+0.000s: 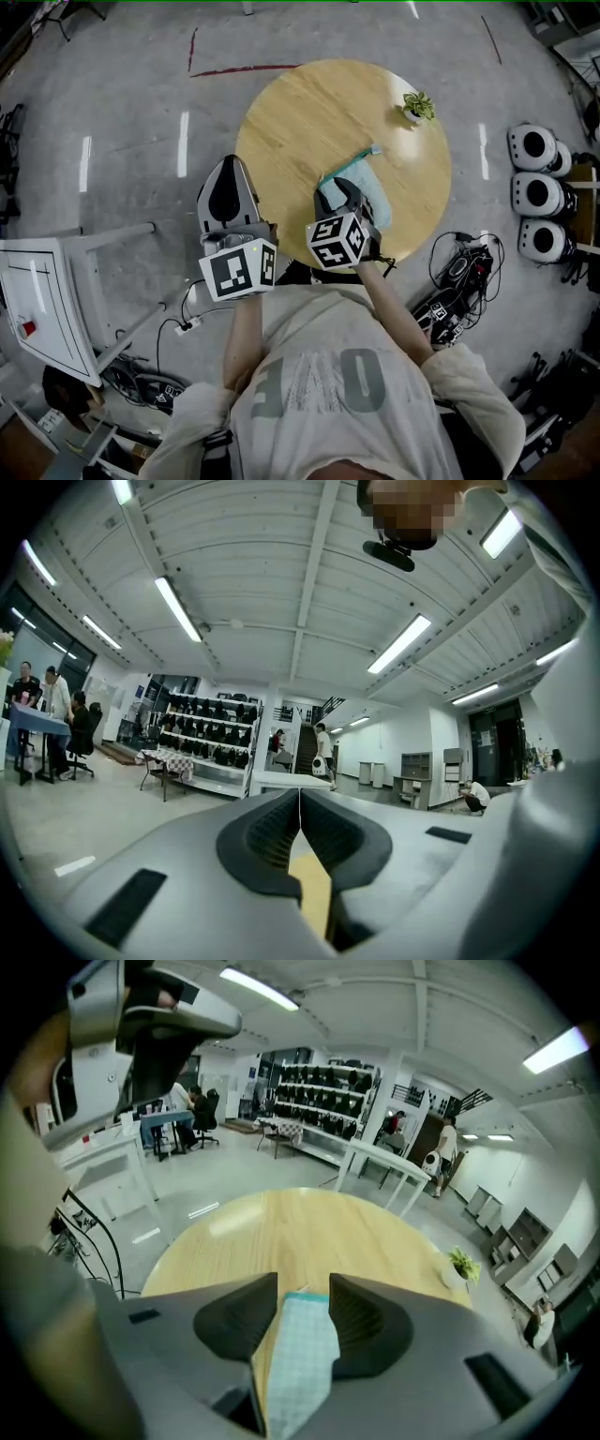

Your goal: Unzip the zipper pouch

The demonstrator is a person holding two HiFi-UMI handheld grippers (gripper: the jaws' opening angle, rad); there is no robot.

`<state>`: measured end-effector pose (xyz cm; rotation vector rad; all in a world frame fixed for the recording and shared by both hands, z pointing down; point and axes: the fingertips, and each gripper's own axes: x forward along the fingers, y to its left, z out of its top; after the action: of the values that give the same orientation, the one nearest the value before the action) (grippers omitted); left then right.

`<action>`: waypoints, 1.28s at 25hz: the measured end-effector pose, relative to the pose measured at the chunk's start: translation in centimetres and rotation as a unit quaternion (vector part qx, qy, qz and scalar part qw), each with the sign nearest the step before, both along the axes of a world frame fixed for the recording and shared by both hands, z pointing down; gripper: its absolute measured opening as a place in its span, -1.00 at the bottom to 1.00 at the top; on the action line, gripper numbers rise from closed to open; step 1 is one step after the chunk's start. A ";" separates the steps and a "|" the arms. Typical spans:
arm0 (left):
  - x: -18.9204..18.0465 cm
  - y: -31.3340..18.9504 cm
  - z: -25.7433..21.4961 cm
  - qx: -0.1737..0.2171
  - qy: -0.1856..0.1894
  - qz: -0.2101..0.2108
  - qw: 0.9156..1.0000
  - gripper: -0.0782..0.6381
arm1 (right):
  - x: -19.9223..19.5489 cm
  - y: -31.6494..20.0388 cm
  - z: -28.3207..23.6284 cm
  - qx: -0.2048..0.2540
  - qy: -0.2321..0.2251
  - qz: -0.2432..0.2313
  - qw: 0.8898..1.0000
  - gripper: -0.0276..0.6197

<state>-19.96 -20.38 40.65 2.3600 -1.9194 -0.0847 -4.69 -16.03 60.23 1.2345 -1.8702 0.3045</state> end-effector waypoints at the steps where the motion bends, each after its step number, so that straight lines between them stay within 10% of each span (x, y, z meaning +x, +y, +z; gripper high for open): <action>1: -0.3 0.0 0.4 -0.005 -0.001 -0.002 1.000 -0.70 | -0.2 0.1 0.9 -0.012 0.006 -0.002 1.000 -0.36; 19: -2.0 -0.3 3.0 -0.022 -0.007 -0.012 1.000 -0.70 | 0.7 0.2 7.1 -0.081 0.078 0.014 0.994 -0.77; 32: -1.3 -1.1 -0.6 0.019 0.013 0.005 1.000 -0.70 | 1.4 -6.8 -4.9 0.046 -0.018 0.061 0.997 -0.82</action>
<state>-21.28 -21.45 40.08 2.3812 -1.9113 -0.1519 -3.25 -22.87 55.33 1.4170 -1.8610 0.3108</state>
